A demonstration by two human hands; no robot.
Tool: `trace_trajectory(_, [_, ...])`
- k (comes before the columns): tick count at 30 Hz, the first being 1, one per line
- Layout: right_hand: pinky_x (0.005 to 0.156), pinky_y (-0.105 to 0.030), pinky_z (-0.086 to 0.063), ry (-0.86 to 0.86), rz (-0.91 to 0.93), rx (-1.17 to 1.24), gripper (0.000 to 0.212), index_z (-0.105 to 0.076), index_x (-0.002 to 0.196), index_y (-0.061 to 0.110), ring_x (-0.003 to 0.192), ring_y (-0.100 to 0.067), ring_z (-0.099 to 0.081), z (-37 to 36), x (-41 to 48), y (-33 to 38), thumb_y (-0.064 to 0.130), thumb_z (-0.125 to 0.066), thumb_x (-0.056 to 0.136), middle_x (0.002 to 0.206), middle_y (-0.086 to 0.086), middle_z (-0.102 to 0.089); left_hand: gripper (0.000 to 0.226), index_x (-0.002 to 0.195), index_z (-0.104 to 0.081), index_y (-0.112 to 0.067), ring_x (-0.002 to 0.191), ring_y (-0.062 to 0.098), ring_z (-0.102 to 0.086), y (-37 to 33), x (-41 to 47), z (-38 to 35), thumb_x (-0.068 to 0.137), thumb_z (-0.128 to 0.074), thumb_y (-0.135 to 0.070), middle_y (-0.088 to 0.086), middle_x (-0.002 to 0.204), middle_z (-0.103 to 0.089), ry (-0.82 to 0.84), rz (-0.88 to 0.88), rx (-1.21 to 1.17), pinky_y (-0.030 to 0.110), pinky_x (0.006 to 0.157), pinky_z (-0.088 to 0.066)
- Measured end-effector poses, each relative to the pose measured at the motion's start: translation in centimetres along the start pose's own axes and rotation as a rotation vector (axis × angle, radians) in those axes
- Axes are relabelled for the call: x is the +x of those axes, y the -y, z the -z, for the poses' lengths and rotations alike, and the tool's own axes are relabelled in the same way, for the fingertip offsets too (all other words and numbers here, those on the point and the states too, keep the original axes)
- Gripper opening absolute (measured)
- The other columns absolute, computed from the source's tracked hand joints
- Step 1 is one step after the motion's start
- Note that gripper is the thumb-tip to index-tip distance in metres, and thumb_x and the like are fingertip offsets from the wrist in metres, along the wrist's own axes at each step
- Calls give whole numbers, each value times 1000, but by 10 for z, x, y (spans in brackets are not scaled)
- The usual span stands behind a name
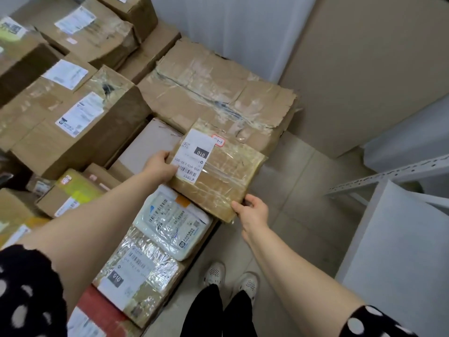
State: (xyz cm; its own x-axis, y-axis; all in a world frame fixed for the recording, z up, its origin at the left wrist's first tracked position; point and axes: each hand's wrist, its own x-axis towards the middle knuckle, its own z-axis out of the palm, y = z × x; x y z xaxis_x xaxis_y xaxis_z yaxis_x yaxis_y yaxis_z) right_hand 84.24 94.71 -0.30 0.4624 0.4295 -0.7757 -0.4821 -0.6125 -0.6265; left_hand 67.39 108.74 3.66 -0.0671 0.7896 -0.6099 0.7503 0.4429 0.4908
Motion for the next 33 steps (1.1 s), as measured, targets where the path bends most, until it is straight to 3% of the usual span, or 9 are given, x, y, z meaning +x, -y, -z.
trace_trajectory(3, [89, -29, -47, -4, -15, -38, 47, -51, 122, -1, 96, -18, -55, -1, 4, -5, -14, -65, 79, 102, -6, -59, 45, 135, -50, -7, 119, 30, -52, 5, 7, -4, 91, -58, -7, 13, 131, -57, 21, -3, 47, 35, 98, -41])
trace_trajectory(12, [90, -39, -53, -8, 0, -159, 43, -54, 117, 2, 95, -24, -63, -9, 13, -13, -5, -71, 78, 106, -10, -64, 49, 135, -45, -11, 113, 28, -56, 9, 19, -2, 89, -61, -12, 10, 126, -58, 76, -14, 73, 47, 97, -48])
trace_trajectory(17, [92, -45, -52, 3, -45, -219, 37, -52, 111, 7, 99, -29, -62, -15, 18, -20, -2, -70, 80, 109, -13, -62, 44, 131, -45, -11, 114, 28, -56, 15, 24, -7, 90, -60, -12, 11, 126, -57, 87, -33, 172, 39, 92, -48])
trace_trajectory(23, [92, -44, -52, -2, -39, -232, 38, -54, 114, 5, 96, -29, -63, -16, 20, -24, 0, -71, 80, 106, -13, -63, 40, 128, -44, -10, 113, 30, -56, 20, 29, -7, 91, -59, -13, 12, 126, -56, 113, -50, 231, 43, 94, -49])
trace_trajectory(26, [84, -36, -53, 16, -40, -264, 35, -58, 114, 3, 85, -23, -60, -15, 19, -23, 3, -70, 81, 100, -12, -64, 42, 129, -41, -8, 113, 31, -56, 18, 26, -6, 92, -59, -14, 13, 126, -56, 124, -64, 266, 41, 91, -49])
trace_trajectory(28, [80, -34, -50, 29, -27, -293, 37, -59, 116, 2, 83, -21, -58, -14, 14, -23, 6, -71, 82, 100, -11, -65, 44, 131, -39, -7, 114, 31, -56, 16, 23, -5, 92, -59, -14, 14, 126, -56, 128, -72, 270, 41, 90, -49])
trace_trajectory(33, [92, -32, -45, 23, 0, -322, 58, -45, 135, 4, 99, -21, -54, -2, -19, -15, 13, -71, 84, 119, -10, -54, 42, 128, -41, -7, 110, 31, -59, 6, 0, 2, 90, -60, -11, 15, 123, -59, 106, -141, 244, 40, 87, -52])
